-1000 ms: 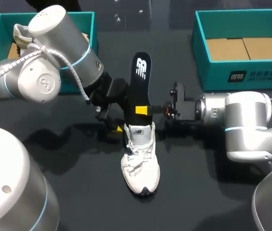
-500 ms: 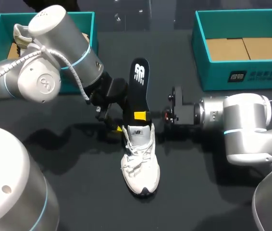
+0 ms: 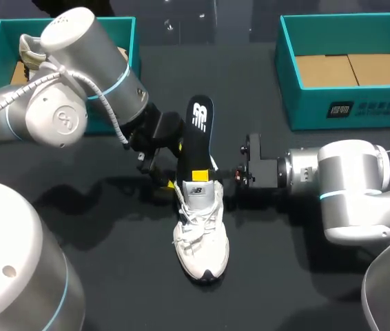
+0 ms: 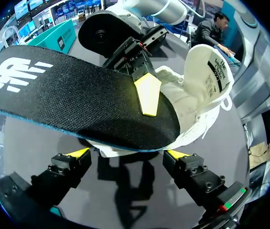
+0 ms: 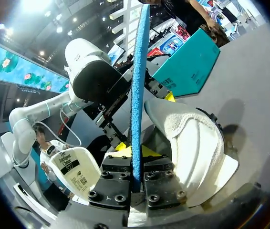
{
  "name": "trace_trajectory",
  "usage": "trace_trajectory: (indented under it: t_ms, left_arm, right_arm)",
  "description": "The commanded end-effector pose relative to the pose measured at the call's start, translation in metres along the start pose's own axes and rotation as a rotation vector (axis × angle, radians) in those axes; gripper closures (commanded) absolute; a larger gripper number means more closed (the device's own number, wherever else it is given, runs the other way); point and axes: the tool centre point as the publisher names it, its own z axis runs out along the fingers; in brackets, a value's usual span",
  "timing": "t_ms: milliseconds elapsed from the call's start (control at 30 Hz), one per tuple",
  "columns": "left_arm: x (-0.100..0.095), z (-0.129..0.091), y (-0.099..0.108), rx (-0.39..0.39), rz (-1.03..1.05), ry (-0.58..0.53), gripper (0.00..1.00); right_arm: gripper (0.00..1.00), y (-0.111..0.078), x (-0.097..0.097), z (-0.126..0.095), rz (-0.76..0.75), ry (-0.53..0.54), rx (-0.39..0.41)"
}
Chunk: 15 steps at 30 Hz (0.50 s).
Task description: Take the shoe out of the shoebox, open the shoe tongue, remove and reinsert the insole, then place the shoe into the shoebox
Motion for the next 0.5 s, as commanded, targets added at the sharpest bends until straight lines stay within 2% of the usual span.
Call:
trace_trajectory:
  t_ms: [33,500]
  left_arm:
    - [-0.0012,0.0014,-0.0007,-0.003,0.001,0.001,0.00]
    - [-0.0012,0.0014,-0.0007,-0.003,0.001,0.001,0.00]
  right_arm:
    - [1.00,-0.0142,0.0047,-0.0019,0.013,-0.010,0.000]
    - [1.00,-0.0126,0.0033,-0.0004,0.019,0.038,0.029]
